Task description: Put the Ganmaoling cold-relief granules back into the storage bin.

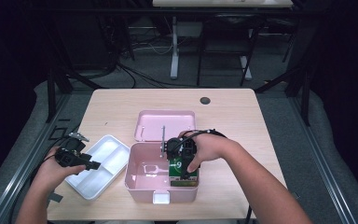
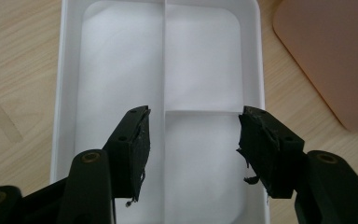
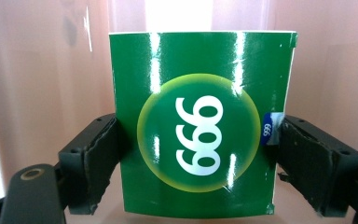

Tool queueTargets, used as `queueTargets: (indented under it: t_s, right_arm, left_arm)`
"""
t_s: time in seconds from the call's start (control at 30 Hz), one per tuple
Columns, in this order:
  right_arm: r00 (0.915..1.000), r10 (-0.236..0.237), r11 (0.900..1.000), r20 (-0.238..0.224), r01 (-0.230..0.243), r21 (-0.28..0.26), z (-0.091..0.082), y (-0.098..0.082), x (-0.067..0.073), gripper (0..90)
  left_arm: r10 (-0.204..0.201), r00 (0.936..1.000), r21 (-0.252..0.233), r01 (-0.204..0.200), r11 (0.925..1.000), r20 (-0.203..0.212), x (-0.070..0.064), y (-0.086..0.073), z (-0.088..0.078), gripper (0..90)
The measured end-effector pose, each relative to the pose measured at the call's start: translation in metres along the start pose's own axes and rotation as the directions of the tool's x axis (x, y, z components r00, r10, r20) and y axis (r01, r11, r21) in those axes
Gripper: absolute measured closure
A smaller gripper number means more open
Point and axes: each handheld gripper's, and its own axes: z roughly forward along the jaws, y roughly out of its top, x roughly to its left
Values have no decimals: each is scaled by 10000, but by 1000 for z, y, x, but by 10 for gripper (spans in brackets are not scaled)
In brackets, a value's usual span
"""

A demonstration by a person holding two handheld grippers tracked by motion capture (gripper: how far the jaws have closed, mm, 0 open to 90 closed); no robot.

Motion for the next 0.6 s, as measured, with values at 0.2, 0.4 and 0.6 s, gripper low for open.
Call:
queueTargets:
  t_s: [0.2,0.4,0.6]
  right_arm:
    - [9999,40,10000,-131,-40,27,5,0,-1,163]
    - [9998,-58,10000,-188,58,1,11,0,0,160]
    - [9999,-104,9999,-125,105,35,13,0,0,157]
  left_arm:
    - [-4,10000,-2,4,10000,-8,0,0,0,429]
    - [23,10000,42,-23,10000,-1,0,0,1,429]
    - [31,10000,33,-31,10000,-14,0,0,1,429]
